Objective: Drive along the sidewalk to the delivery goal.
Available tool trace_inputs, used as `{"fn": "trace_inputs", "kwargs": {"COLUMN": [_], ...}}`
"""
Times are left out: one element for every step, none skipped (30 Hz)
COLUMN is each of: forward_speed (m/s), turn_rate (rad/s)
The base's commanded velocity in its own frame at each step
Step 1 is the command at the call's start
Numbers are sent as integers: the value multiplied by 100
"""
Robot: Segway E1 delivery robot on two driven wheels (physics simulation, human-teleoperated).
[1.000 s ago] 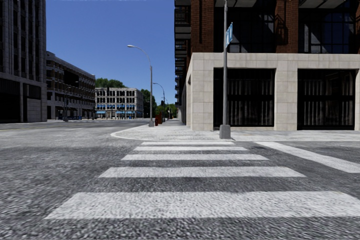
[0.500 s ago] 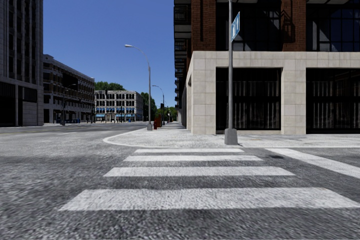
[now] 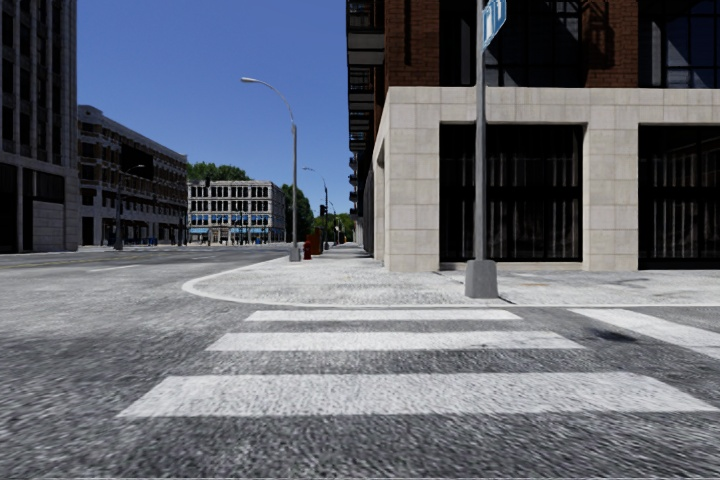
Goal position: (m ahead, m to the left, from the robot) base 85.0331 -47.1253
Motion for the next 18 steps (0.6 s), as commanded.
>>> {"fn": "trace_inputs", "kwargs": {"forward_speed": [200,200,200,200,200,200,200,200,200,200,200,200,200,200,200,200,200,200], "turn_rate": [0,0,0,0,0,0,0,0,0,0,0,0,0,0,0,0,0,0]}}
